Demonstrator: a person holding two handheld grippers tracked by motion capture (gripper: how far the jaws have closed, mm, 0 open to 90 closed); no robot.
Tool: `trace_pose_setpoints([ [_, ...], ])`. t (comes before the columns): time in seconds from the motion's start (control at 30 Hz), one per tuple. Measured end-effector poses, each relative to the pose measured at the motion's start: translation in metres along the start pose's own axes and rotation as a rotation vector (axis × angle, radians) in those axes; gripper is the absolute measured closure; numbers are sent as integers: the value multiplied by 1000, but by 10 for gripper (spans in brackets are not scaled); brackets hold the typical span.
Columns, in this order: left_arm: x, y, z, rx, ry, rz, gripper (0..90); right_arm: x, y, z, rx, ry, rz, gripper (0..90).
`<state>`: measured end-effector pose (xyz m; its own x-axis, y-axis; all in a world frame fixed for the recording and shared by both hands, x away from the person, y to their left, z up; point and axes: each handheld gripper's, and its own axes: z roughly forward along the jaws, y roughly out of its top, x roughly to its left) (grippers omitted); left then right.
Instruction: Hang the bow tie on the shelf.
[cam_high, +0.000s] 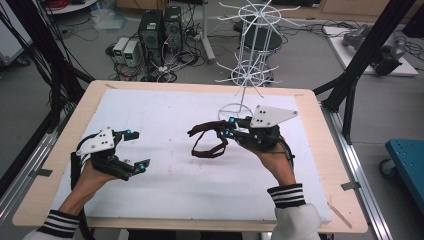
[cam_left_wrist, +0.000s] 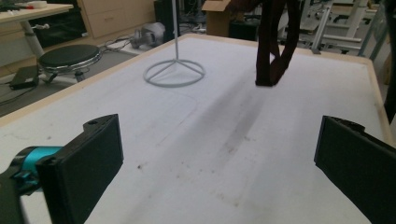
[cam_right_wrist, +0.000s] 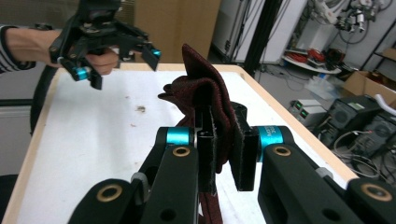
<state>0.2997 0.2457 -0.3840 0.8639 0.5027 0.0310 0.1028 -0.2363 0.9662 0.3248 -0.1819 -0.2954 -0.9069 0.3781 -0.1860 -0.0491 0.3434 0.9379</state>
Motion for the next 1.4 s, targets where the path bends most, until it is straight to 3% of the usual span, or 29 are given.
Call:
trace_pose_setpoints([
  [0.2,2,-18,-17,-35,62,-19,17,-6,7,-6,-11,-54,19,830],
  [0.47,5,-34,-30,-59,110,-40,17,-20,13,-12,16,-109,31,829],
  [0.67,5,-45,-39,-85,110,-42,17,-26,18,-11,31,-153,39,829],
  [1.1,4,-70,-55,-127,166,-74,17,-47,21,-15,36,-246,71,828],
  [1.4,2,-79,-58,-157,177,-79,17,-62,21,-10,59,-266,95,827],
])
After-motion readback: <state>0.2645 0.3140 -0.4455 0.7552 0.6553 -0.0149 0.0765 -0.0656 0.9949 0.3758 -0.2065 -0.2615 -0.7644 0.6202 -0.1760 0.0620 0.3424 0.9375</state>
